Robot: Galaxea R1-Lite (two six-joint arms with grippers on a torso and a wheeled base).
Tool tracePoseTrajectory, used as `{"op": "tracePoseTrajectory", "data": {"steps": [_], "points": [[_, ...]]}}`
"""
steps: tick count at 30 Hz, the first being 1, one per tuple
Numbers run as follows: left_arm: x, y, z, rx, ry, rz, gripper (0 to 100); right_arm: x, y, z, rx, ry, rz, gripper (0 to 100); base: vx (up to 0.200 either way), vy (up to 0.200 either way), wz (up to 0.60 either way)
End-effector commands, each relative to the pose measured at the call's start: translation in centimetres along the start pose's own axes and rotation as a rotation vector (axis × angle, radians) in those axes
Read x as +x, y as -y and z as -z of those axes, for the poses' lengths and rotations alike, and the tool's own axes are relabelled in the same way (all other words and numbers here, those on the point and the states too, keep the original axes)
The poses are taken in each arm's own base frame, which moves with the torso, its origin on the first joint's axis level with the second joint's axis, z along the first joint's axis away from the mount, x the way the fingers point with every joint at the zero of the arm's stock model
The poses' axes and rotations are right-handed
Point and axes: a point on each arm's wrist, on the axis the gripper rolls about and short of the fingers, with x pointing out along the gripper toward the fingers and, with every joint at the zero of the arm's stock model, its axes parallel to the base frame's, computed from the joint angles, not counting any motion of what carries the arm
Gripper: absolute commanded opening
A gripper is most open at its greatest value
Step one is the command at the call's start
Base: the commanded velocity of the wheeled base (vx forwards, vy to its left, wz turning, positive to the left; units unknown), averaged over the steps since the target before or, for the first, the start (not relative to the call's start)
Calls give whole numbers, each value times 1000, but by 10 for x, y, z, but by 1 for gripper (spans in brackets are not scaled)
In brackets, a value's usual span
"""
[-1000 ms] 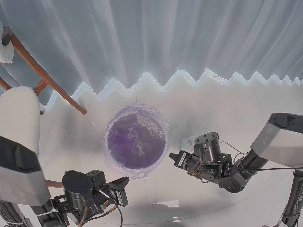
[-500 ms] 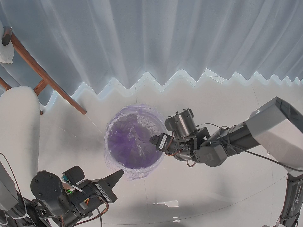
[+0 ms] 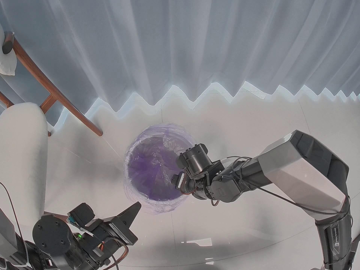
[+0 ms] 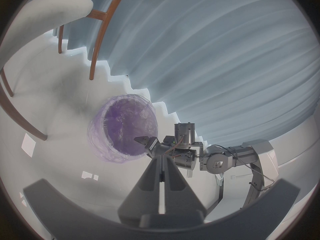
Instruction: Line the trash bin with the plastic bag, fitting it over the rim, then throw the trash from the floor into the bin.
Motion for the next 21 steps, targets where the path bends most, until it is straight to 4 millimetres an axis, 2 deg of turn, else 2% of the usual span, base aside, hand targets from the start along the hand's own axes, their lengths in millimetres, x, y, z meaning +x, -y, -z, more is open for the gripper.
{"op": "tracePoseTrajectory", "data": {"steps": [1, 6, 7, 12, 17, 19, 21], "points": [[-2, 1, 5, 12, -22, 7, 0, 8, -3, 5, -6, -2, 3, 100, 0, 0, 0], [-1, 2, 9, 19, -26, 1, 0, -11, -11, -10, -1, 31, -13, 100, 0, 0, 0], [-1, 2, 9, 21, -28, -2, 0, -15, -12, -12, 0, 31, -15, 0, 0, 0, 0], [2, 1, 15, 33, -49, -11, 0, -24, -14, -16, 0, 33, -15, 0, 0, 0, 0], [4, 0, 18, 45, -56, -20, 0, -5, -7, -4, -13, 3, 19, 0, 0, 0, 0], [5, 0, 18, 43, -55, -22, 0, 8, -2, 5, -22, -19, 45, 0, 0, 0, 0], [4, 0, 18, 44, -56, -23, 0, 12, -1, 8, -27, -24, 53, 0, 0, 0, 0]]}}
